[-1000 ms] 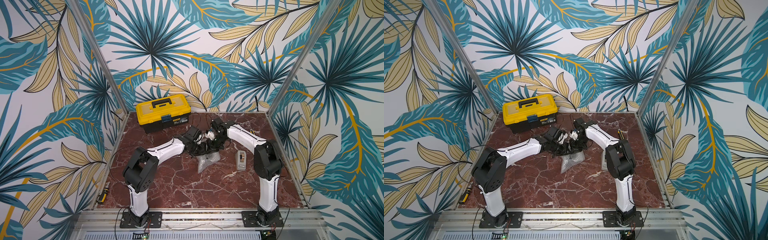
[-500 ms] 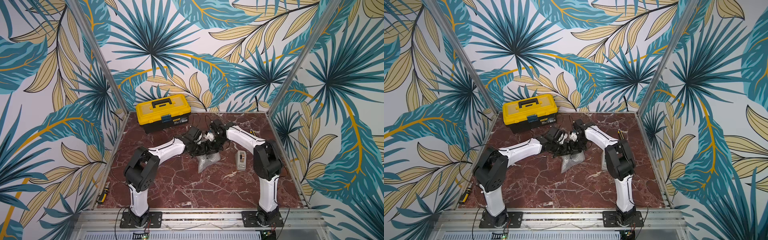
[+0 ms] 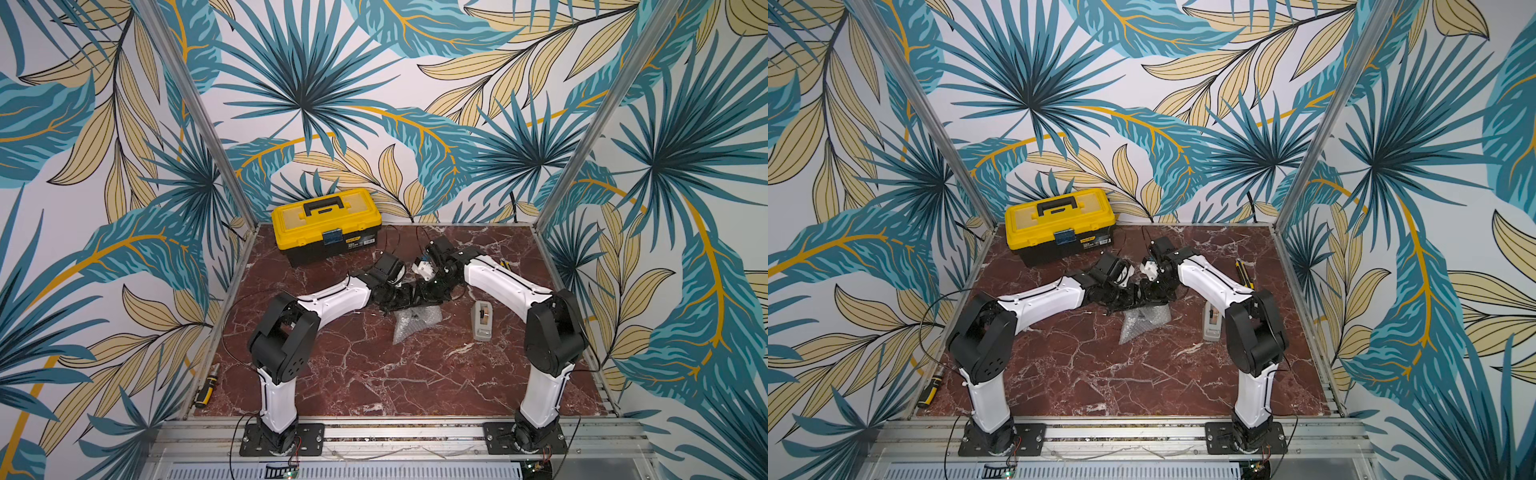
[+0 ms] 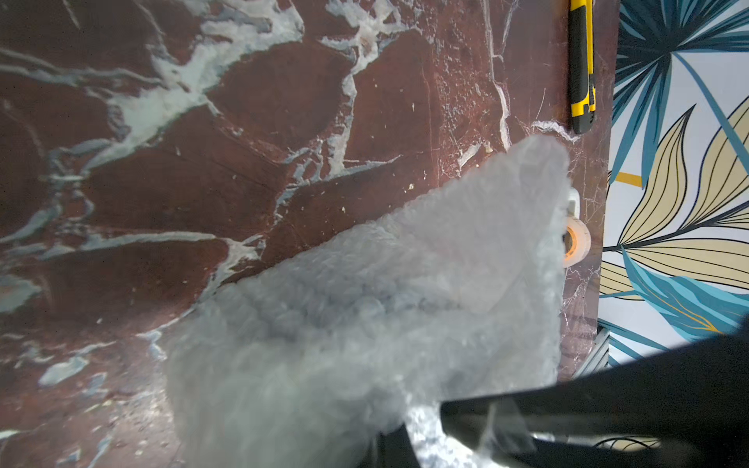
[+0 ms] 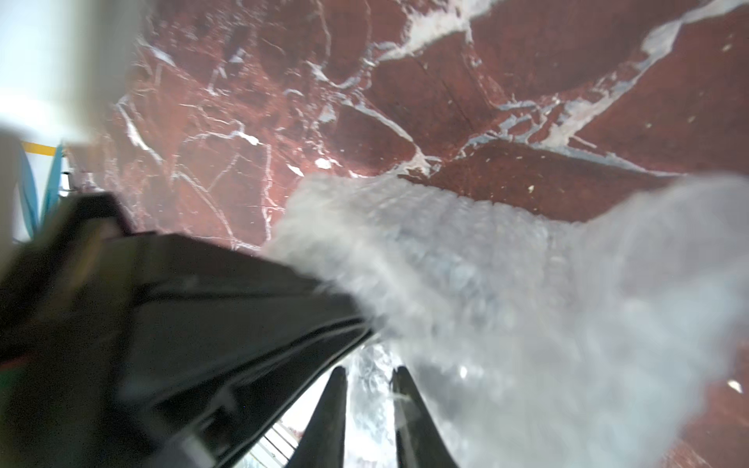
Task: Wrap mugs in bubble wrap
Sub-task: Stick the tape on the bubble wrap.
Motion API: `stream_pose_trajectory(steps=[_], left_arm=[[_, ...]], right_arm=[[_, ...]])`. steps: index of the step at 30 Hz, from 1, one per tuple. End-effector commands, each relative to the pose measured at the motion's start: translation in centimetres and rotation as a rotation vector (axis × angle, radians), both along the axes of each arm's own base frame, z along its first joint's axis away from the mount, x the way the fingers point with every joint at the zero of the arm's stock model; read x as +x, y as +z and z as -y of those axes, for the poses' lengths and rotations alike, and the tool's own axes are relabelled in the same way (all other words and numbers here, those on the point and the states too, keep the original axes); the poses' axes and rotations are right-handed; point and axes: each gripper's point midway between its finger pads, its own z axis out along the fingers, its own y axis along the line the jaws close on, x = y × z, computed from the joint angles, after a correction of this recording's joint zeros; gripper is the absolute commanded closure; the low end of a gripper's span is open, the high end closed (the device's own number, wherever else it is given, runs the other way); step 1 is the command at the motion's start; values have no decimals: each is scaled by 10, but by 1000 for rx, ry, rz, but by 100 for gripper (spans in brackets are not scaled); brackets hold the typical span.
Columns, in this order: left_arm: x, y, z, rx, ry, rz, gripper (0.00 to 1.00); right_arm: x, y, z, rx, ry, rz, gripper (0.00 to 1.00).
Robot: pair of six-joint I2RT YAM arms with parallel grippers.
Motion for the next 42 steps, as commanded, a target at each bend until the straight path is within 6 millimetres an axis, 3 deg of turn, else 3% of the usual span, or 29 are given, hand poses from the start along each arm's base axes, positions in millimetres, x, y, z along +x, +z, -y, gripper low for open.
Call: stream_pose_trajectory(steps=[1,9,15,25,31,42], left_arm=[[7,-1,4,3,4,17,99],[4,-2,2,8,3,11,99],[3,5,2,-1,2,20,99],[0,19,2,-22,-7,36,91],[-2,22,1,-25,-10,38,89],[-7,34,-3,-30,-10,52,83]], right_arm=[[-7,2,2,-4,-11,1,74],[-9,17,14,-39,-39,49,64],[-7,28,15,-31,-52,82,62],[10,10,-12,85,-52,62,71],[15,-17,-17,84,-60,30,74],[25,-35,-17,64,-51,55,82]])
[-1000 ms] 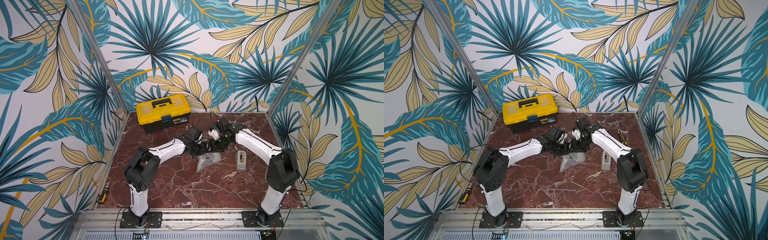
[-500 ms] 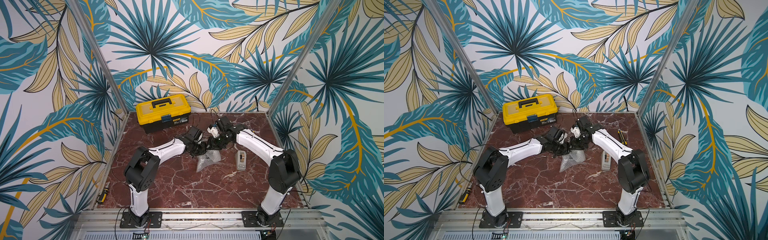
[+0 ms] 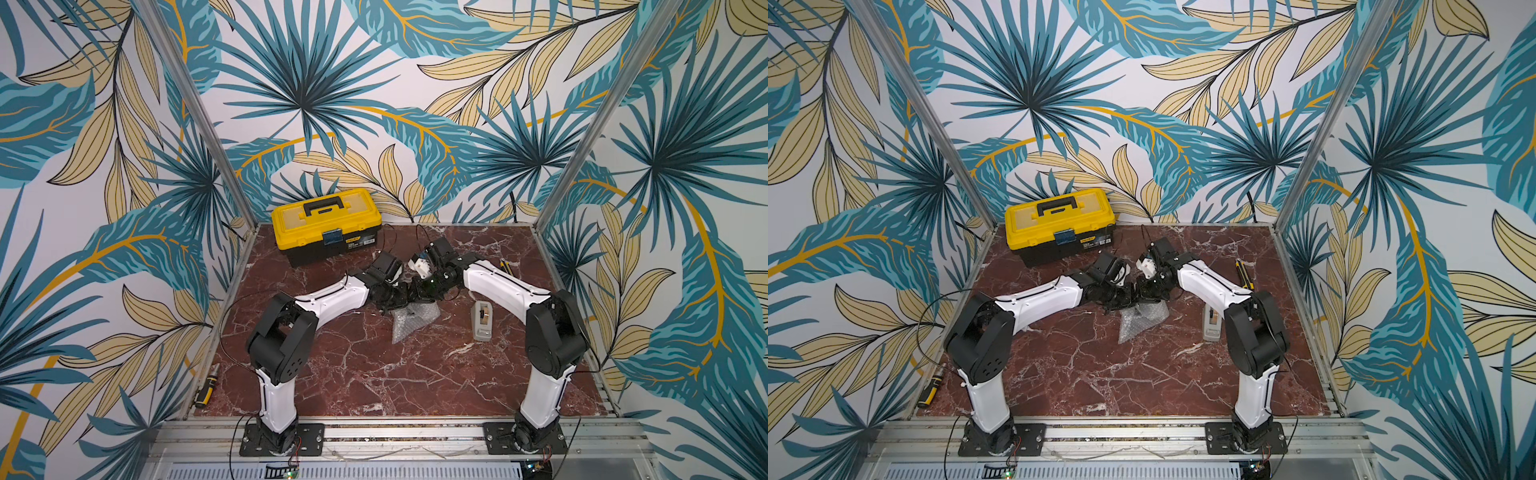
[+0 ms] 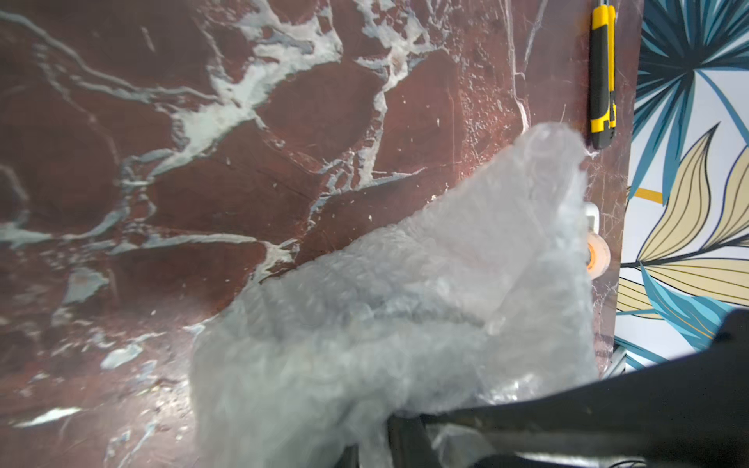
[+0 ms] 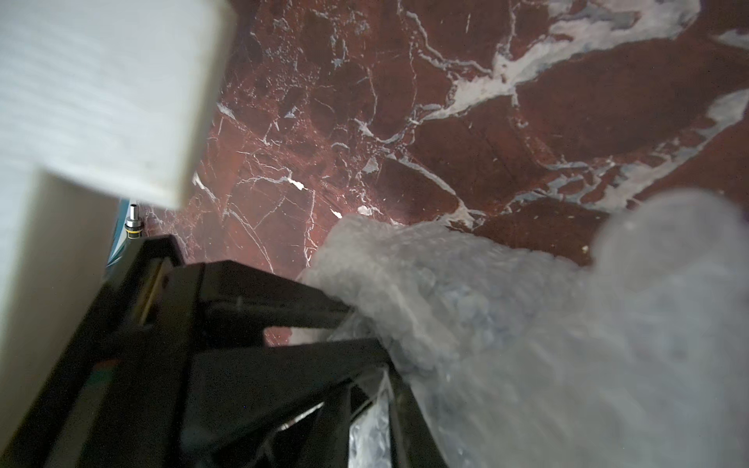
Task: Wrap mugs in bubble wrap
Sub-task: Stick the tape on the bubble wrap.
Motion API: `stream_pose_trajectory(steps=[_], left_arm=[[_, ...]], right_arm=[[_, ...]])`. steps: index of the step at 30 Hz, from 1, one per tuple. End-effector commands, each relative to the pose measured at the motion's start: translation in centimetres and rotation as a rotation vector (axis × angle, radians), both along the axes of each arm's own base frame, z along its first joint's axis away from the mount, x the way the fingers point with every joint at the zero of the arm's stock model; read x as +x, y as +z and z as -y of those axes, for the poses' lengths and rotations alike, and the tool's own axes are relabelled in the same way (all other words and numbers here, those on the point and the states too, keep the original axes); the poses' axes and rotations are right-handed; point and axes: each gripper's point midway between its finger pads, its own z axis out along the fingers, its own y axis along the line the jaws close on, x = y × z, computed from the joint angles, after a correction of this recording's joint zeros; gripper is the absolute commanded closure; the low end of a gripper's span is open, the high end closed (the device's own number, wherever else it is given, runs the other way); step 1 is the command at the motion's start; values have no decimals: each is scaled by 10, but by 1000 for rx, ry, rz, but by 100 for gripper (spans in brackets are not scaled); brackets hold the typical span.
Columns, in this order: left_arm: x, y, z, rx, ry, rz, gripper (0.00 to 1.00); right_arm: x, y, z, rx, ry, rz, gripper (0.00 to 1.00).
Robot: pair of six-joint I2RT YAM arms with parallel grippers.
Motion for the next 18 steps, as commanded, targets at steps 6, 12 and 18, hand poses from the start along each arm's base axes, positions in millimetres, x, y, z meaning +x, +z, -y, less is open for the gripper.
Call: stream_pose_trajectory(steps=[6,12,18], left_arm=[[-10,34,10,-77,-53,41,78],[-8,49,15,-106,-66,70,75],[-7,70,22,-147,-89,102,73]], right_arm=[[8,-24,17,-62,-62,66,76],[7,-28,23,-48,-87,64,81],[16,-36,19,-31,-91,62,91]])
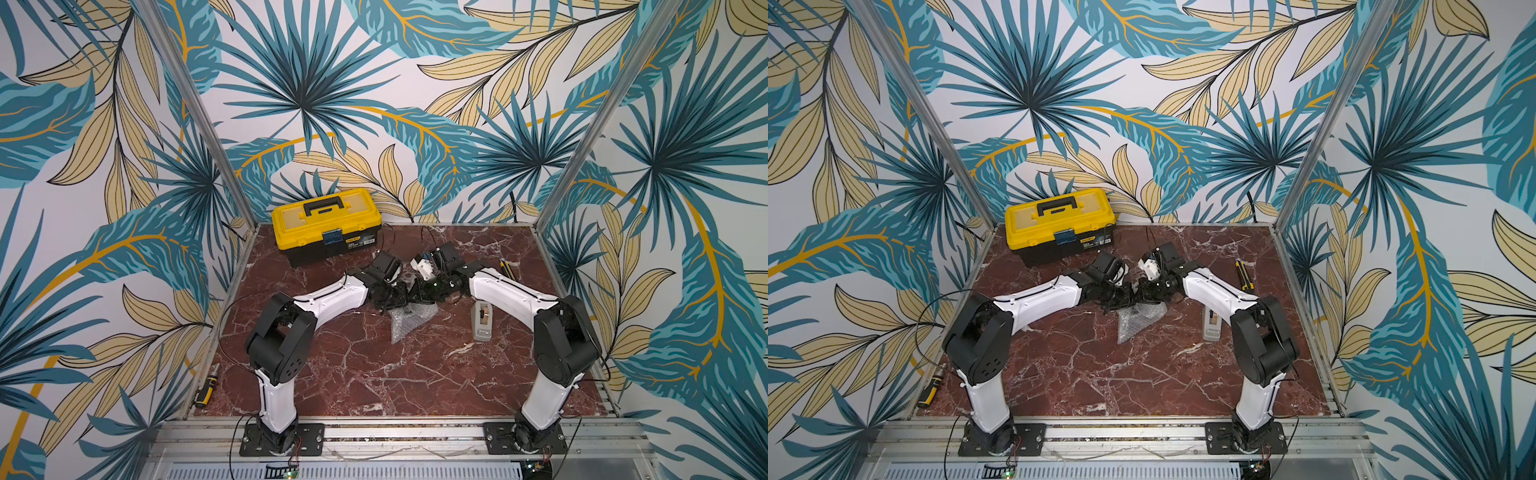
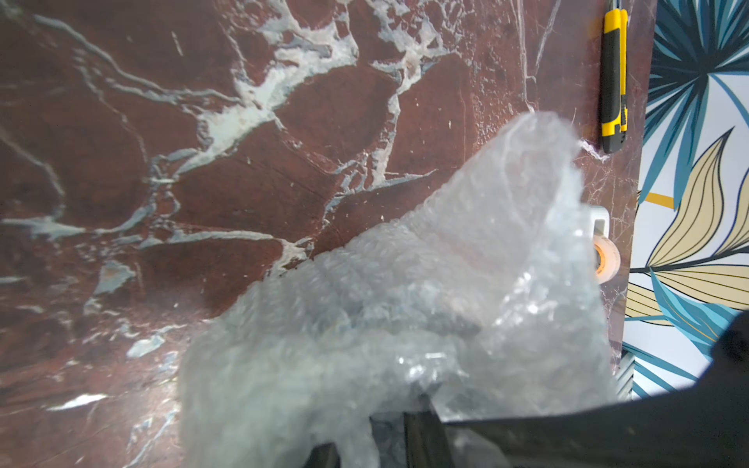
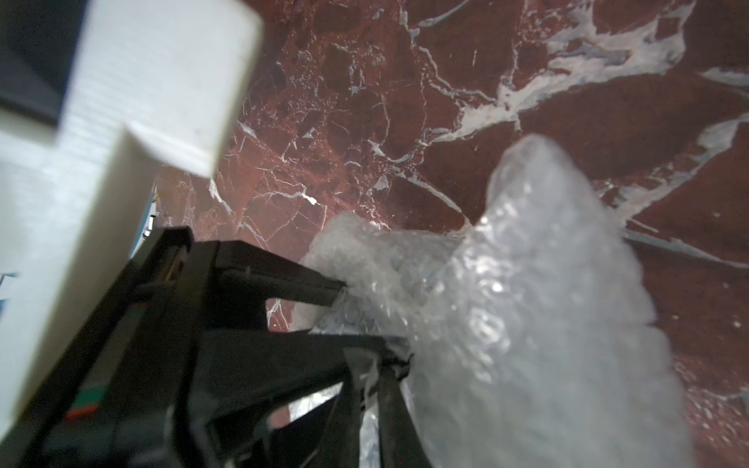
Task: Wrap mugs in bubble wrap
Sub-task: Stick the tape on the bubble wrap.
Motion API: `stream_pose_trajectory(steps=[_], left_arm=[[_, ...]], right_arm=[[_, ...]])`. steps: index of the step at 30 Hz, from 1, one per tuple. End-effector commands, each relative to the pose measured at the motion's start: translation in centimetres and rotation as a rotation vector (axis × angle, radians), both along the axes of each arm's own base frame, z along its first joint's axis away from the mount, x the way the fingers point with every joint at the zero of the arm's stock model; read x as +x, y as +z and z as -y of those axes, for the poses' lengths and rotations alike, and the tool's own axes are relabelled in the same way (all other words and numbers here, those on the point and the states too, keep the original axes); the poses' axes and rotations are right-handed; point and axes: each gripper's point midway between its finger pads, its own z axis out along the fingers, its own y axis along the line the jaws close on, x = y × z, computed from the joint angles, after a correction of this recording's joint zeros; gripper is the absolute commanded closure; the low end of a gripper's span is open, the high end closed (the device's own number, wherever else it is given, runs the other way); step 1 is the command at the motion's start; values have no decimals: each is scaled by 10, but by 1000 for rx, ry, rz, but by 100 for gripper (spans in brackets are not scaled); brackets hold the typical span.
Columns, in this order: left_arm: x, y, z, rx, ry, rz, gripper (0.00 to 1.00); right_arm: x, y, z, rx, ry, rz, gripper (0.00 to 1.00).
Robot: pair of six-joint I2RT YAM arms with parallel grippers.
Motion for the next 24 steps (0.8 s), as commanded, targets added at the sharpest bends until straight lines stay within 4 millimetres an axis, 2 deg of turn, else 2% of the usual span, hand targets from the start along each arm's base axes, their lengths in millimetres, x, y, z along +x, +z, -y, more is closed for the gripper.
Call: stream_pose_trajectory(steps=[1,10,18,24], left_arm=[[-8,73,28,-168,-102,108,73],[-11,97,39,-230,-138,140,71],[-20,103,48,-251,-172,139,70],[-25,113,47,-261,-170,157,69]], right_arm=[[16,-38,16,-86,-69,-13,92],[17,-41,27,-109,-101,-31,94],[5,-54,35,-125,-112,-65,94],[7,-49,37,-115,-121,-45,94]])
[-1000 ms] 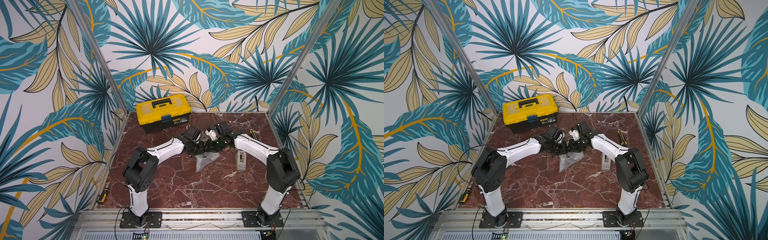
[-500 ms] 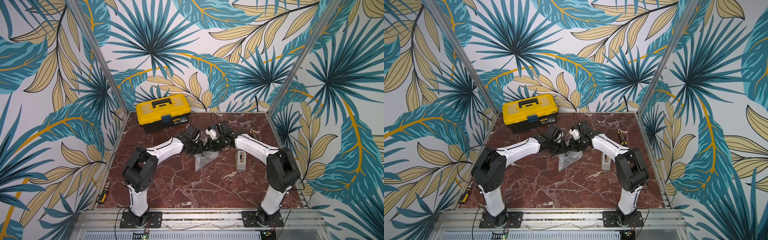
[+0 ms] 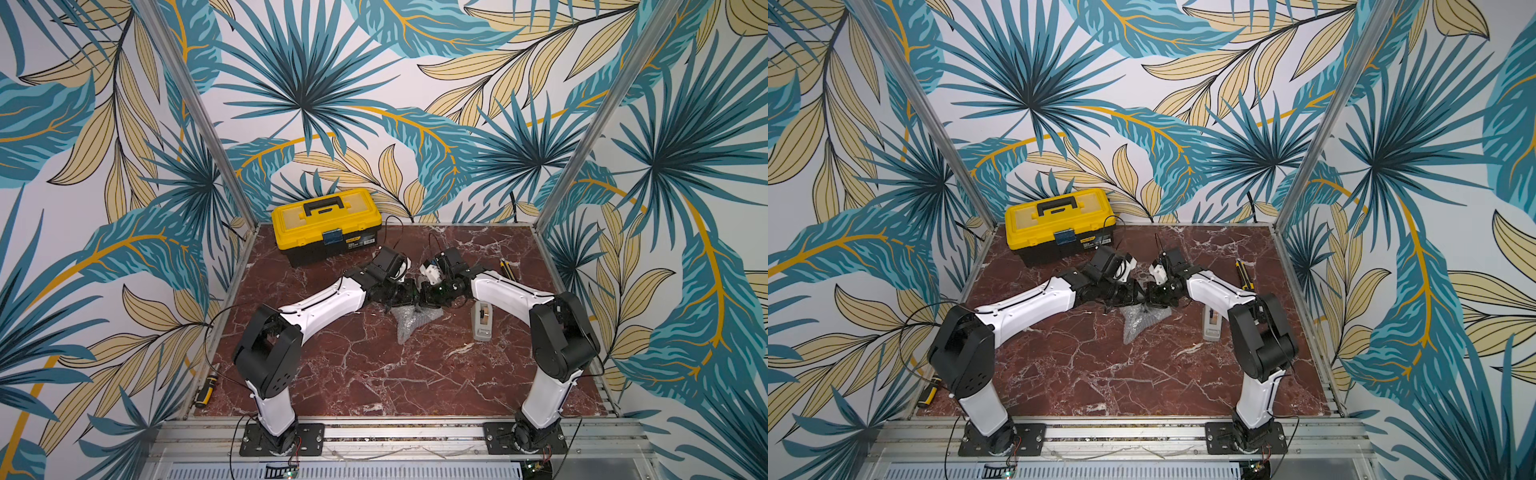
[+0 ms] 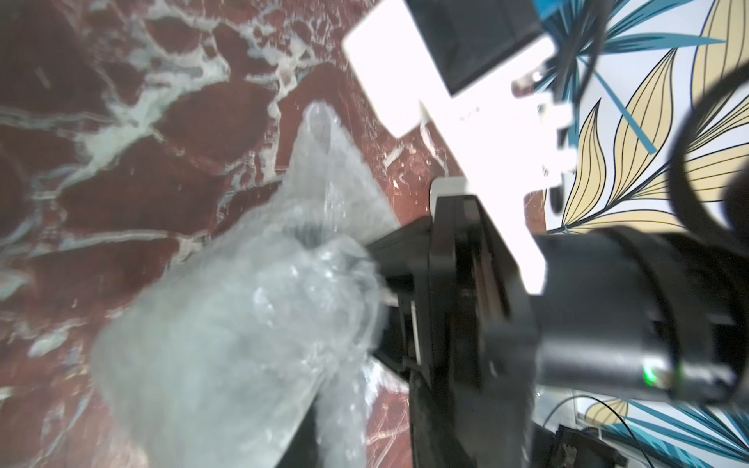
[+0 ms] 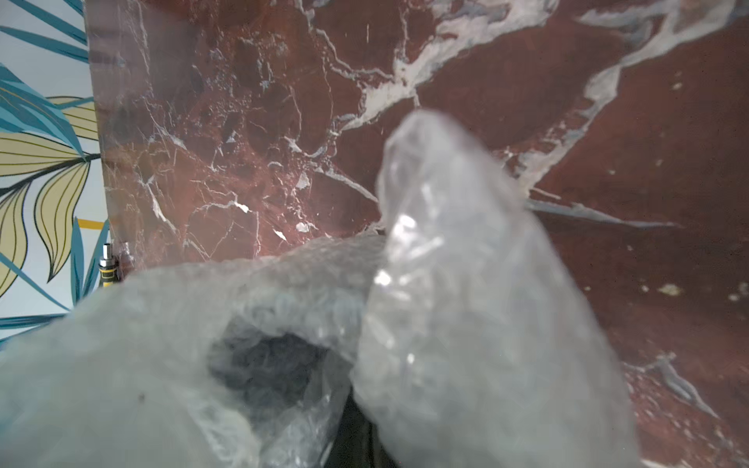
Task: Wrap mugs in bubble wrap
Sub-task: Stick the tape on the bubble wrap.
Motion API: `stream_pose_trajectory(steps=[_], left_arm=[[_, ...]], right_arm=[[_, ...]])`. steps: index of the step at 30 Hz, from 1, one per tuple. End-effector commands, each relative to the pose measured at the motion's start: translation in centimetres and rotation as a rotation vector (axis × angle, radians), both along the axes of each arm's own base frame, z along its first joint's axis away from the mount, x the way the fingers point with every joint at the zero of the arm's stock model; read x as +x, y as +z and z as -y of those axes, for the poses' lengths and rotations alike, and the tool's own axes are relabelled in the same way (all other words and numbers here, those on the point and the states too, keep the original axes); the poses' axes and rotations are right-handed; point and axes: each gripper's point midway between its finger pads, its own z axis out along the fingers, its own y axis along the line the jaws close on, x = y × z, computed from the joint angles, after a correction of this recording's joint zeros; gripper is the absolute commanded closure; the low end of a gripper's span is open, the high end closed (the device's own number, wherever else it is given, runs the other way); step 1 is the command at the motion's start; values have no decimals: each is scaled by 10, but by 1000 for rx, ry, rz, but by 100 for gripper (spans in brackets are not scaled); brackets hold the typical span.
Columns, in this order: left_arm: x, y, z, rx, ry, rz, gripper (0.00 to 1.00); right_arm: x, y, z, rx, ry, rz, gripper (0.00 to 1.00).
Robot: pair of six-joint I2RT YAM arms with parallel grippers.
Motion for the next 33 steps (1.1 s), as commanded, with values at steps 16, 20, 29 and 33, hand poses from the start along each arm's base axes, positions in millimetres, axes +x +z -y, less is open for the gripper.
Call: stream_pose_trajectory(steps=[16,20,29,33], left_arm=[[4,80,0,-119,16,162,62],[4,87,-7,-119,38,170,52],[5,94,-31,-107,92,184,40],[4,100,-47,-94,141,204,40]], right_arm=[[-3,29,1,25,-6,65,81],[-12,39,6,15,0,62,75],[-20,62,8,22,23,79,69],[-23,75,6,46,40,97,65]])
